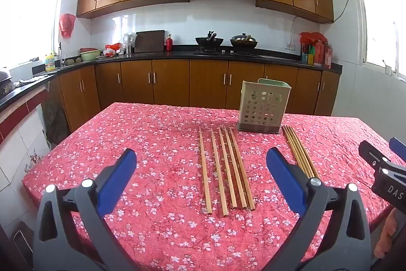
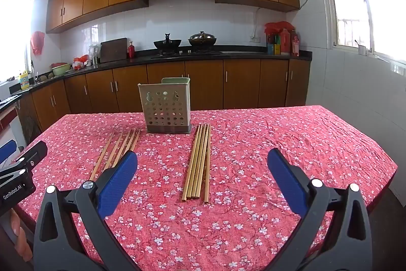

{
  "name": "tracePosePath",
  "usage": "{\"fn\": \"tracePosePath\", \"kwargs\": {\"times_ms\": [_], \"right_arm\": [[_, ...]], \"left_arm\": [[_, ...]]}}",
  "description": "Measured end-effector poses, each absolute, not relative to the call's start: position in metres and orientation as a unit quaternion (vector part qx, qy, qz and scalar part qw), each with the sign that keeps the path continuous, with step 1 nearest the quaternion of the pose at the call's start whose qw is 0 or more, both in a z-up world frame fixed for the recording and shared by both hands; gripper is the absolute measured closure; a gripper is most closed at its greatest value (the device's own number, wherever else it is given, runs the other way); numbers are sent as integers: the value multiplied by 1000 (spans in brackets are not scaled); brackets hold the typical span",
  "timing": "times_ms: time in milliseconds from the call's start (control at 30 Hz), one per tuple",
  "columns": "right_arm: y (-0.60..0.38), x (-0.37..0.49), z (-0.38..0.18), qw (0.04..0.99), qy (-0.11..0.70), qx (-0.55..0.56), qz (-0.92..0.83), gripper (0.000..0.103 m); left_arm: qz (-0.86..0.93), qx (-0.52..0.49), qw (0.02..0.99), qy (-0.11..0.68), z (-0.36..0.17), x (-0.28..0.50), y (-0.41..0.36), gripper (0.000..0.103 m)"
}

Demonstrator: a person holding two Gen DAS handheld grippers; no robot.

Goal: Organize utensils

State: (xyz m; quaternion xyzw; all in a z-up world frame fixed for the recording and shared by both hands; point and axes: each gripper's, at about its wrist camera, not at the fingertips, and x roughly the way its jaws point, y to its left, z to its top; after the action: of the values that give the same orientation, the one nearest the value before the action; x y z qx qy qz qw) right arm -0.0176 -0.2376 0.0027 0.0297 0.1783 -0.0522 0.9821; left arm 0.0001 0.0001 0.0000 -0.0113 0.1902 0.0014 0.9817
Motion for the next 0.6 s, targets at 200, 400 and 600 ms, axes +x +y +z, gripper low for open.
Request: {"fn": "tracePosePath", "kwargs": {"times_ms": [200,400,600], "right_arm": [[-237,-17,3,982,178,30,-53,2],[-237,-17,3,982,177,30,-52,2],[-237,-17,2,982,177,30,-52,2]], "left_arm": [[3,-9,982,189,0,0,0,4],[3,-8,982,189,0,0,0,4],[3,-8,982,190,0,1,-1,4]]}}
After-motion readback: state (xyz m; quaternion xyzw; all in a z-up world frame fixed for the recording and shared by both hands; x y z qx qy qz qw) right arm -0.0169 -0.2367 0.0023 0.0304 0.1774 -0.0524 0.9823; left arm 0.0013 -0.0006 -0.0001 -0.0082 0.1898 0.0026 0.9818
